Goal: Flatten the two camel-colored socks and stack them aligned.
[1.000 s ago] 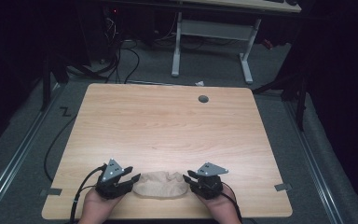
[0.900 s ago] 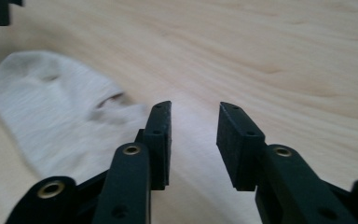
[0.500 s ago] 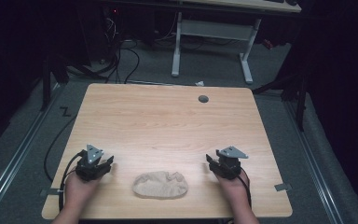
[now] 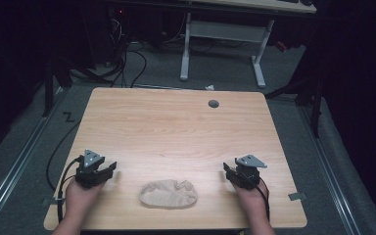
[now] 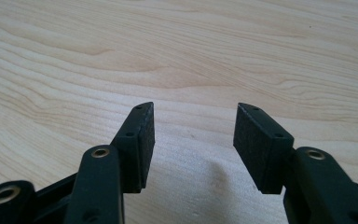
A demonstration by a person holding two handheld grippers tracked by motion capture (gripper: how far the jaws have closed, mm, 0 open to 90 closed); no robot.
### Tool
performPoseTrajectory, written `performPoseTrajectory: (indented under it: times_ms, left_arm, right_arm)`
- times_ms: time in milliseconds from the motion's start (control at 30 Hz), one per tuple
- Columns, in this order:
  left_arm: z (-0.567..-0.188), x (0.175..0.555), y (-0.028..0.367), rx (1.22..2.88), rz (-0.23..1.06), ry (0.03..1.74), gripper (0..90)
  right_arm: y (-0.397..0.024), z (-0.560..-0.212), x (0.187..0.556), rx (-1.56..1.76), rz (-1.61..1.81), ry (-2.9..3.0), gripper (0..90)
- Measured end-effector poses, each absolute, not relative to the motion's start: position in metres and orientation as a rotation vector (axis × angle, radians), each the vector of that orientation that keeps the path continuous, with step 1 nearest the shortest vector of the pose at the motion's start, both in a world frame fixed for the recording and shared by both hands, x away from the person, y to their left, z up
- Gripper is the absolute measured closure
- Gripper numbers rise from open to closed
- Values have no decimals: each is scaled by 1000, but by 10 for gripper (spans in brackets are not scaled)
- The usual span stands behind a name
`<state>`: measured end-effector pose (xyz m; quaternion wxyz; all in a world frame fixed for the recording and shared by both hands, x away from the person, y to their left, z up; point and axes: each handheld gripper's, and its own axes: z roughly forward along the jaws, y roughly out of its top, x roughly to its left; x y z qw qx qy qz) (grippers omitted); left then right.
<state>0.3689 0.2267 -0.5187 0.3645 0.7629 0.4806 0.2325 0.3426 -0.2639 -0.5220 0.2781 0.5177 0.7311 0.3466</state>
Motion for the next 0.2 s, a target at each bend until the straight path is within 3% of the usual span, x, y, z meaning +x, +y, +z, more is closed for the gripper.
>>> performPoseTrajectory:
  times_ms: [200]
  left_arm:
    - [-518,370,225,1970,586,1227,486]
  right_arm:
    - [-264,-521,341,1381,933,1964,483]
